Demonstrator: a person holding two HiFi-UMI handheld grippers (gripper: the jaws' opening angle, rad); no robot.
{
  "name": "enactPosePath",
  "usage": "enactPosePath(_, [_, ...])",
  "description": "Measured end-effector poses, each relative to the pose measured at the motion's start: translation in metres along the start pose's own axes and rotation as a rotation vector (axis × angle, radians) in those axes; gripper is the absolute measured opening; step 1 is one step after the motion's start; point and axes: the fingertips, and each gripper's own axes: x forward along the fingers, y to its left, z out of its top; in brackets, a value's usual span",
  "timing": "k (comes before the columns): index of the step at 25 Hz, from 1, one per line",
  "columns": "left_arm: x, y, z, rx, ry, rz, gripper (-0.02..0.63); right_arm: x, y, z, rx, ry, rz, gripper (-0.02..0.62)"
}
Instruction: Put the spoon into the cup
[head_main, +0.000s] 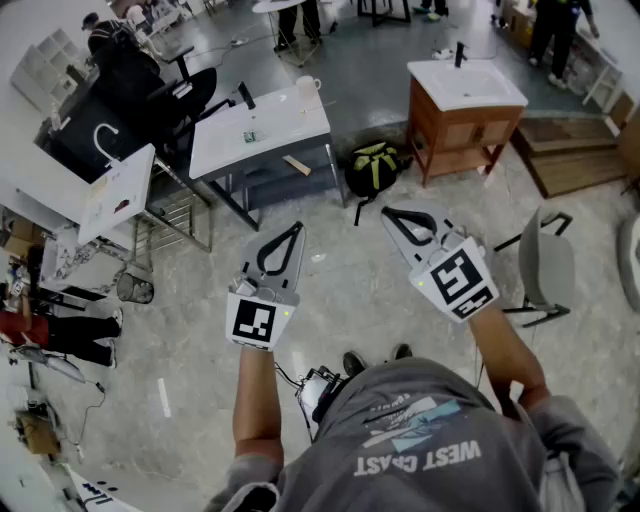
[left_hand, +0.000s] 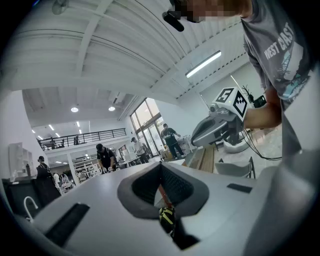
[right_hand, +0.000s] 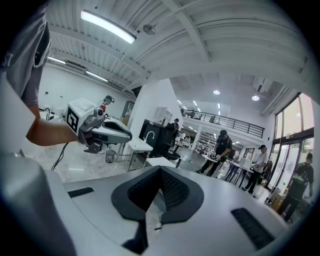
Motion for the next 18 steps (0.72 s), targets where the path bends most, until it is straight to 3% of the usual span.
enactPosePath(13, [0.03,-0.016,0.011,0.012,0.017,0.007,0.002,-0.015,-0.032,-0.011,-0.004,-0.011,0.01,0.031])
enactPosePath(18, [0.044,-0.025,0.015,-0.022,0.016,0.013,0.002,-0.021,-0.044,-0.019,0.036,-0.043,0.034,0.032])
